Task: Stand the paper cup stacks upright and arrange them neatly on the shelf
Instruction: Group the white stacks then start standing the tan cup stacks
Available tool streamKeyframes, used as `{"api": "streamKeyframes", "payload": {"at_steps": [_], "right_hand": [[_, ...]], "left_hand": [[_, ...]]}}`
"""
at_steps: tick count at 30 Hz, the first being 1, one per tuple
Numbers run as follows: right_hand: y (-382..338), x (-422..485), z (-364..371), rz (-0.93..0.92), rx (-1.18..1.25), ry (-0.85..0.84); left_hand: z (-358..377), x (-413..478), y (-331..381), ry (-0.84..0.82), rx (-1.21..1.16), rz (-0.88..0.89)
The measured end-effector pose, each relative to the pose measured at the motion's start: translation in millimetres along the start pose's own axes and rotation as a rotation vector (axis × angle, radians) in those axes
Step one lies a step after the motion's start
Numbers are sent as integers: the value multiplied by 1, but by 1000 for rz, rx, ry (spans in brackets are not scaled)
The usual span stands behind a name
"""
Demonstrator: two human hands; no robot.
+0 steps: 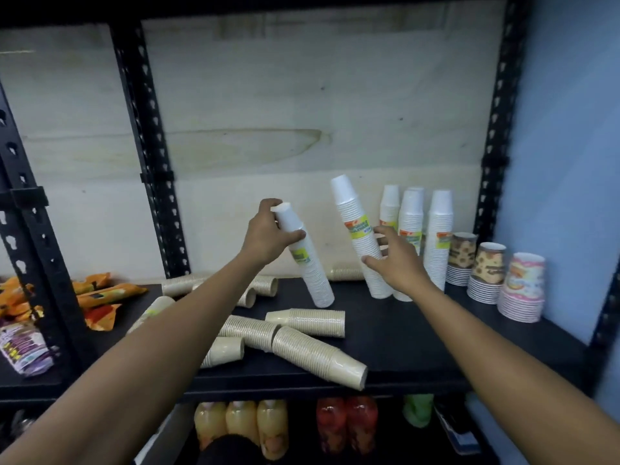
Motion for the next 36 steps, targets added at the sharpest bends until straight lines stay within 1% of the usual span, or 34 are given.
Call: {"api": "streamKeyframes", "payload": {"at_steps": [3,10,14,21,27,36], "right_hand": [[14,-20,-29,28,36,63],[52,-53,-75,99,96,199],[71,-66,-85,117,116,218],[109,-73,-89,199,149,235],[128,-71,-87,211,114,225],[141,-65,-80,209,149,235]], "left_hand": [[20,8,12,-4,-118,-11],[76,23,57,-65,-280,63],[110,31,76,-112,-284,108],[152,51,80,-118,-255,148],[170,65,67,-124,-267,132],[183,84,65,-170,-233,169]]}}
Point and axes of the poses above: each hand's wrist, its own x-axis towards the middle knuckle, its own z-axis out of the palm, y = z × x, the point moved 6 cm from there along x, towards the middle knuckle, and after that the axes turned 7 degrees about -y, right-handed, at the moved point
